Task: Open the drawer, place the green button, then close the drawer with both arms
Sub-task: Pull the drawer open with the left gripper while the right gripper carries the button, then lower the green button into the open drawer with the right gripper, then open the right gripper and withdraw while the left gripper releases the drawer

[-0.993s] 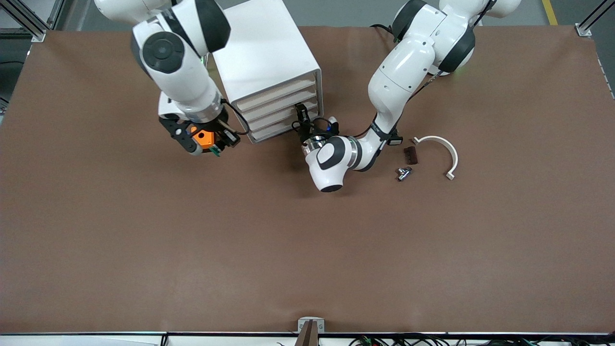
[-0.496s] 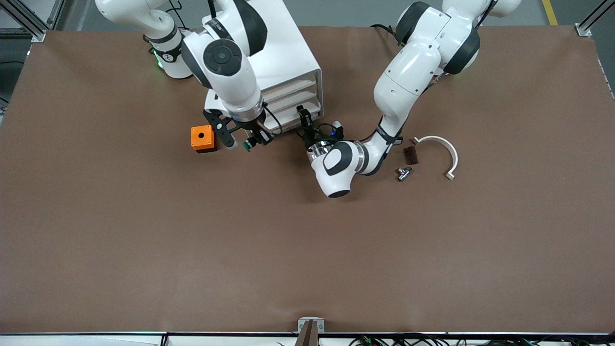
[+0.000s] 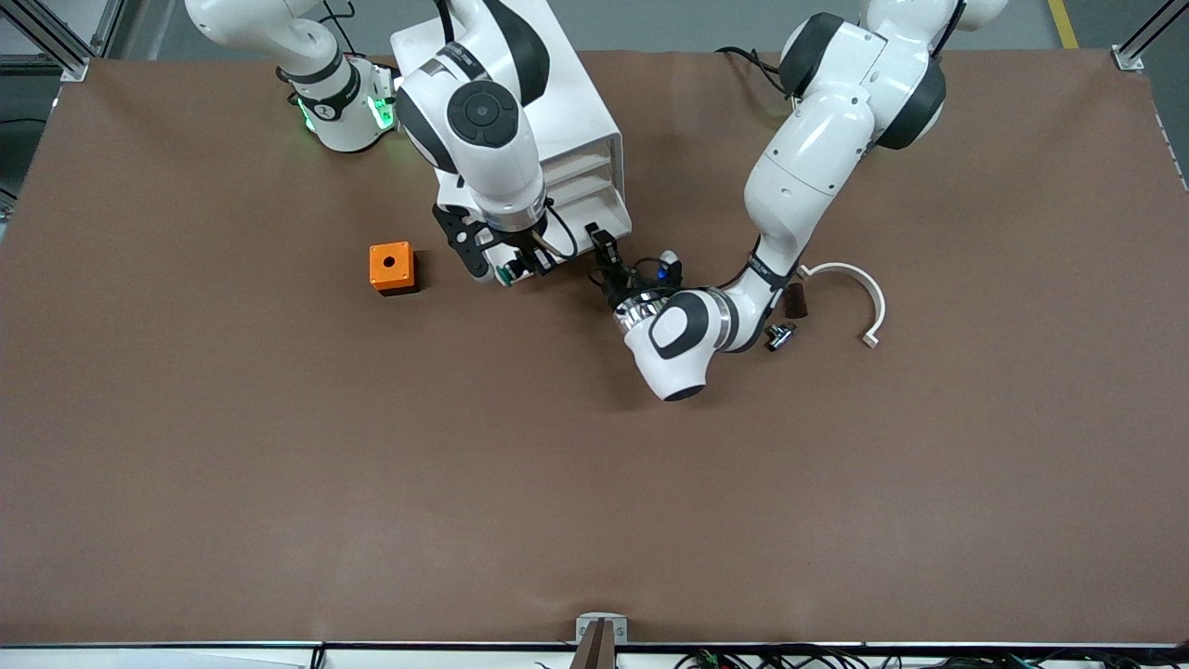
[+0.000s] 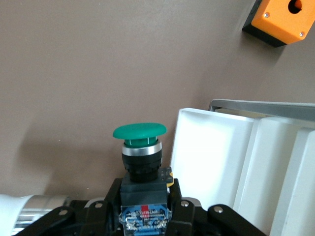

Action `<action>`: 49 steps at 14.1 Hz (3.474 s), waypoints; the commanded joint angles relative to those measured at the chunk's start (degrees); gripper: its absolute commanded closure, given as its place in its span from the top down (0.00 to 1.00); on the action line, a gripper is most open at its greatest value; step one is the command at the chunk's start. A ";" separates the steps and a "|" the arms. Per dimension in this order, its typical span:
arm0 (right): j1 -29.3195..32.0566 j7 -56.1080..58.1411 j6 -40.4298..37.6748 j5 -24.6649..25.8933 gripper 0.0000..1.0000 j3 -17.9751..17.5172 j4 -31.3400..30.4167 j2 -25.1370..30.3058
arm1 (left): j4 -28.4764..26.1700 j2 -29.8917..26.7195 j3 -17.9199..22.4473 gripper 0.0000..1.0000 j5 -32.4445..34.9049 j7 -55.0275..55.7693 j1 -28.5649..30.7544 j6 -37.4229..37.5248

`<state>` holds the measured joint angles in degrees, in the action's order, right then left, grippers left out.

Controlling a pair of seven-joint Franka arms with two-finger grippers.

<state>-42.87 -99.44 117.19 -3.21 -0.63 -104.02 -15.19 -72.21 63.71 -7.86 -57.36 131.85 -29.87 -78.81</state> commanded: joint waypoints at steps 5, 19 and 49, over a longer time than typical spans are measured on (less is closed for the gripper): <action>-4.05 -6.03 1.90 0.40 0.00 0.54 1.36 -3.00 | 1.10 0.81 0.13 0.08 -1.08 0.42 4.99 -0.02; -12.67 -20.88 11.13 3.65 0.00 0.63 5.84 -13.89 | 1.19 0.81 0.22 0.81 -3.54 -5.35 8.51 -2.22; 26.60 70.32 -26.31 3.12 1.00 0.89 16.83 2.71 | 5.94 -13.34 4.00 0.99 28.33 -72.53 7.29 -28.56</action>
<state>-19.16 -34.90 91.85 0.07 1.42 -86.14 -14.35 -64.95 52.63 -4.86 -33.44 60.83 -20.63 -103.71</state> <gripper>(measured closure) 0.000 0.009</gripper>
